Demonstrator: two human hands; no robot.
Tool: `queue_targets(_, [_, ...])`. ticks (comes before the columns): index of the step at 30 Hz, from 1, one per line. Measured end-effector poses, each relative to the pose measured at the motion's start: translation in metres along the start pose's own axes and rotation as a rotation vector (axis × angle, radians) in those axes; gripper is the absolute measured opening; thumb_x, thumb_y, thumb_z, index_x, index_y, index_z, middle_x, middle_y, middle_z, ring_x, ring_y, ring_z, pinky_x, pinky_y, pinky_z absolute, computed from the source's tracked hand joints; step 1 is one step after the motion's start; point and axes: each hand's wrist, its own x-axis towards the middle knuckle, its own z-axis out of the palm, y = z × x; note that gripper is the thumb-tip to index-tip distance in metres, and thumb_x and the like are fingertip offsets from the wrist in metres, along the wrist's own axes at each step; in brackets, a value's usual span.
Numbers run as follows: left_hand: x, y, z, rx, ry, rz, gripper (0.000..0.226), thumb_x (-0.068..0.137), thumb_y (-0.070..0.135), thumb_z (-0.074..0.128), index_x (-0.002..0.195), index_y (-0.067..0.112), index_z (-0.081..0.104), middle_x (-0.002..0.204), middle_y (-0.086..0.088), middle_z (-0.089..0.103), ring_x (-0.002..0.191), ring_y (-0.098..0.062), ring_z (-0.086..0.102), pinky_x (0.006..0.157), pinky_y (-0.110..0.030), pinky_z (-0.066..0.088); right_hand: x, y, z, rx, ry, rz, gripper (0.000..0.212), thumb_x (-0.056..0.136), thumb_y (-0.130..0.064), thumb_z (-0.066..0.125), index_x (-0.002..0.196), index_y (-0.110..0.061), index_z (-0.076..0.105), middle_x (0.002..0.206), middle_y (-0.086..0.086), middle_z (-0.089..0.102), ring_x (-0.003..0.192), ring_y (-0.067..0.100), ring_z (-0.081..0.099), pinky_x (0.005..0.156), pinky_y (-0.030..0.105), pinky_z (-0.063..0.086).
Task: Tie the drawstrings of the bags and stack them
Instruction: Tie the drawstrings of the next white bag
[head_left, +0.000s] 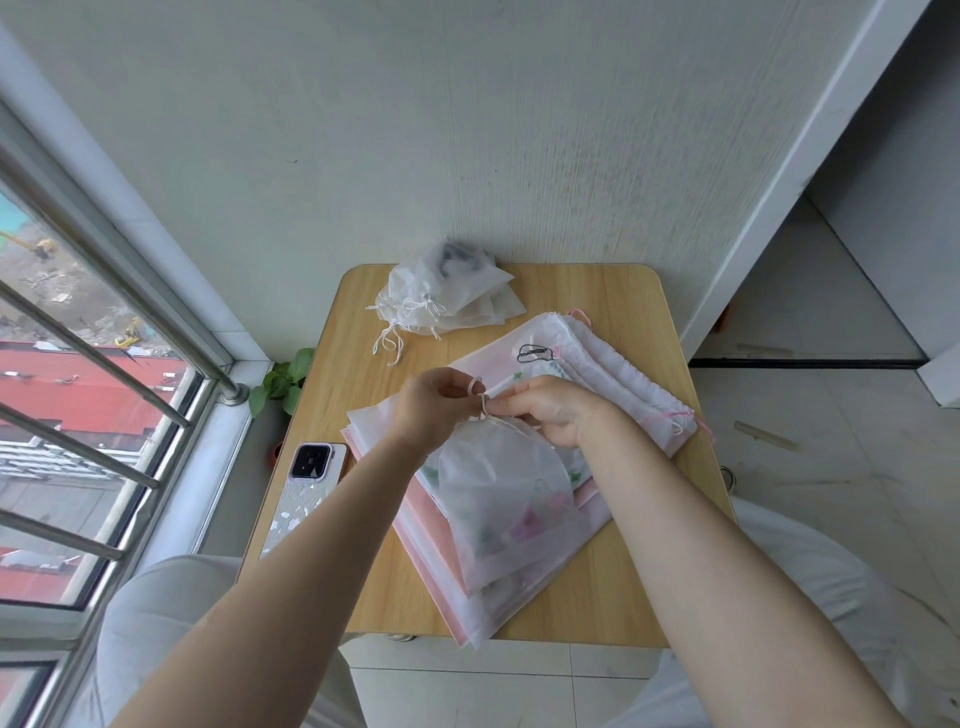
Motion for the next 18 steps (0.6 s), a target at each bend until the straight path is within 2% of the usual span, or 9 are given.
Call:
queue_targets(3, [-0.002,0.002,-0.003,-0.199,-0.058,-0.105,0.012,0.074,-0.001,0.08,0.081,0.007,0.073,0.081,-0.011,0.071,0.071,-0.02,0.065,0.075,-0.029,0.058,0.004,0.002,0.0,-0.111,0.136,-0.012,0.01,0.081,-0.008,0.074,0.082,-0.011,0.064,0.079,0.009,0.066,0.069,0.019,0.062,0.061,0.026,0.05])
queue_targets(6, [-0.003,0.002,-0.003,-0.205,-0.067,-0.145,0.011,0.075,0.001,0.081,0.079,0.008,0.074,0.082,-0.012,0.071,0.074,-0.023,0.065,0.082,-0.035,0.058,0.006,0.002,0.001,-0.331,0.366,-0.081,0.006,0.082,-0.009,0.059,0.079,-0.013,0.055,0.076,0.01,0.061,0.065,0.02,0.056,0.063,0.03,0.044])
queue_targets(8, [-0.002,0.001,-0.002,-0.206,-0.071,-0.17,0.01,0.075,0.002,0.081,0.079,0.008,0.074,0.083,-0.014,0.071,0.077,-0.024,0.064,0.086,-0.038,0.057,0.007,0.002,-0.001,-0.294,0.514,-0.131,0.013,0.087,-0.008,0.046,0.076,-0.011,0.053,0.074,0.012,0.063,0.058,0.021,0.057,0.06,0.029,0.046])
queue_targets(9, [-0.002,0.001,-0.003,-0.204,-0.077,-0.181,0.009,0.075,0.004,0.081,0.08,0.007,0.074,0.084,-0.014,0.071,0.078,-0.025,0.064,0.087,-0.039,0.057,0.007,0.0,-0.002,-0.206,0.537,-0.128,0.018,0.088,-0.006,0.04,0.077,-0.009,0.055,0.074,0.014,0.065,0.057,0.022,0.058,0.06,0.03,0.049])
queue_targets(12, [0.0,0.0,-0.004,-0.172,-0.095,-0.202,0.012,0.08,0.014,0.079,0.085,0.004,0.076,0.088,-0.014,0.074,0.078,-0.022,0.066,0.089,-0.036,0.057,0.005,-0.005,-0.002,0.206,0.466,-0.112,0.023,0.089,-0.004,0.04,0.084,-0.002,0.062,0.082,0.016,0.067,0.069,0.028,0.065,0.073,0.038,0.057])
queue_targets(14, [0.0,-0.002,-0.004,-0.134,-0.091,-0.218,0.019,0.084,0.023,0.076,0.088,0.005,0.077,0.088,-0.011,0.075,0.076,-0.019,0.065,0.085,-0.032,0.056,0.002,-0.01,0.002,0.565,0.335,-0.135,0.023,0.095,-0.008,0.041,0.086,-0.002,0.062,0.083,0.016,0.067,0.075,0.029,0.066,0.078,0.04,0.057])
queue_targets(16, [0.001,-0.006,-0.002,-0.08,-0.058,-0.222,0.021,0.087,0.028,0.073,0.085,0.007,0.076,0.083,-0.009,0.074,0.073,-0.019,0.062,0.078,-0.031,0.056,-0.002,-0.013,0.008,0.785,0.238,-0.15,0.025,0.098,-0.012,0.038,0.086,-0.004,0.059,0.068,0.01,0.06,0.062,0.023,0.06,0.065,0.035,0.056])
queue_targets(18, [0.002,-0.008,-0.001,0.007,0.015,-0.219,0.024,0.09,0.029,0.069,0.079,0.009,0.072,0.075,-0.004,0.069,0.069,-0.017,0.059,0.066,-0.026,0.051,-0.002,-0.014,0.009,0.723,0.233,-0.129,0.024,0.095,-0.013,0.034,0.081,-0.01,0.053,0.048,0.0,0.038,0.04,0.013,0.035,0.043,0.024,0.039])
